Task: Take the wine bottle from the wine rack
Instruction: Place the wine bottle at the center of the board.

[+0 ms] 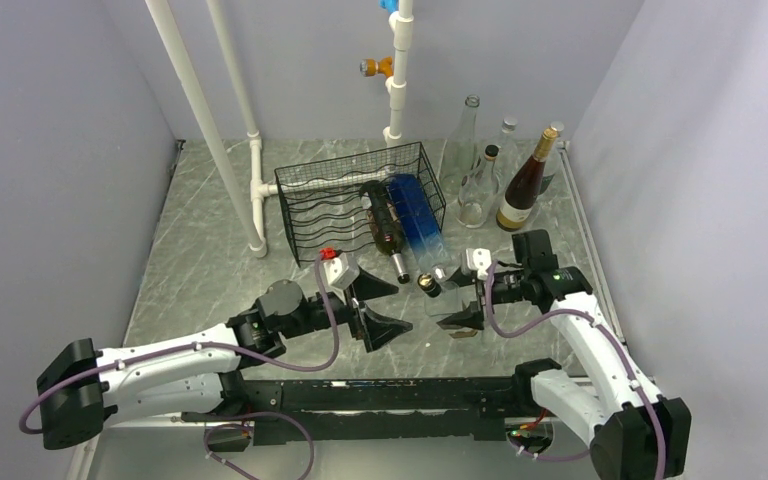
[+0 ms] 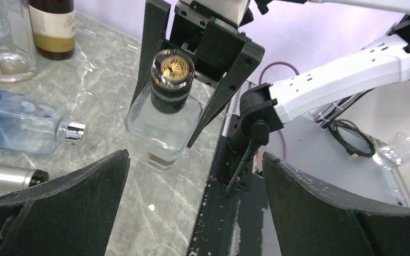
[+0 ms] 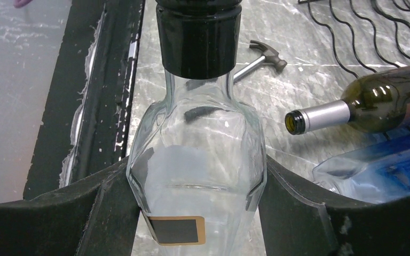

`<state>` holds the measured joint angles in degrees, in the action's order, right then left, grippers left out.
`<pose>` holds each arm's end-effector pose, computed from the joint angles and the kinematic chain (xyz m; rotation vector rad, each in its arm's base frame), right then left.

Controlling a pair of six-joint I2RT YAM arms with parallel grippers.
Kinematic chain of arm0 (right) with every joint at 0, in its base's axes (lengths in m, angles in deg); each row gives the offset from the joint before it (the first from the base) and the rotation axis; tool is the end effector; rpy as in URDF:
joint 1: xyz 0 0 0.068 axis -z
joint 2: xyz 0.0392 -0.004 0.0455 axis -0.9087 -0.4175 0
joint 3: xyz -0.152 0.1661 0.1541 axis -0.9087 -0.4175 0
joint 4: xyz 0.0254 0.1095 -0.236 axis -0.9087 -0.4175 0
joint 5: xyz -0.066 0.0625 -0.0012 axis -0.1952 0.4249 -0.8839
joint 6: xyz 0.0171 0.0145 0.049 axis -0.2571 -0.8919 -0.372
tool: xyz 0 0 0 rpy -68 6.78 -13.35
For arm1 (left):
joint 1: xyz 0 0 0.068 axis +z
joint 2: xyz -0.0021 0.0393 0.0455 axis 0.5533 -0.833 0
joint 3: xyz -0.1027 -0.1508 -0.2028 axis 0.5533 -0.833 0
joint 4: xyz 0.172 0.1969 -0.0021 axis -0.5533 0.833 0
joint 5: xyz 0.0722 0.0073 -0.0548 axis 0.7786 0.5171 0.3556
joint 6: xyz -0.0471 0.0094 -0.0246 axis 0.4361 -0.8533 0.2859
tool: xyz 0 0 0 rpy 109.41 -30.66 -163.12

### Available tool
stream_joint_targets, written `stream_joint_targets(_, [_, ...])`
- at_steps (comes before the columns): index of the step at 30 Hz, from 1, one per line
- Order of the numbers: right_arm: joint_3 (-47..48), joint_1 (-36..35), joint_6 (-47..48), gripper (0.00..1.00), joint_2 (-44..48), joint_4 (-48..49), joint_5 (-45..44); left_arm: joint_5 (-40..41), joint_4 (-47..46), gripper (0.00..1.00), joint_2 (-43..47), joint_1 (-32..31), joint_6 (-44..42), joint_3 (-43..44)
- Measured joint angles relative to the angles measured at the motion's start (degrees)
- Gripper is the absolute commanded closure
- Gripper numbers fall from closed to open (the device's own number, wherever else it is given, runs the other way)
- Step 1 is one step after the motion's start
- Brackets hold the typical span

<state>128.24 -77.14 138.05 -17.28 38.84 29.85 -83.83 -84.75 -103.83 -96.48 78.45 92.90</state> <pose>0.1495 0.0649 0.2513 -1.4673 1.4211 0.9955 0.0936 -0.1984 0.2849 0.7121 1.4932 -1.3533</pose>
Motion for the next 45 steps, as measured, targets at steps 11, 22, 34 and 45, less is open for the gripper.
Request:
stream_joint_targets(11, [0.02,7.41,-4.90,1.00,1.66,1.60,3.61,2.16,-4.44,0.01,2.36,-0.07,-5.75,-3.06])
stream_joint_targets(22, [2.60,19.74,-4.90,1.00,2.62,-1.07,6.78,7.74,-0.33,0.00,9.84,-0.09,-6.43,-6.21])
stream_joint_targets(34, [3.72,28.24,-5.03,1.00,3.37,-2.51,8.31,10.58,2.64,0.01,18.45,-0.09,-6.16,-11.06])
stream_joint_targets(45, [3.89,33.05,-17.00,1.00,2.78,11.04,6.58,13.20,5.40,0.01,23.87,-0.09,-5.81,-13.03])
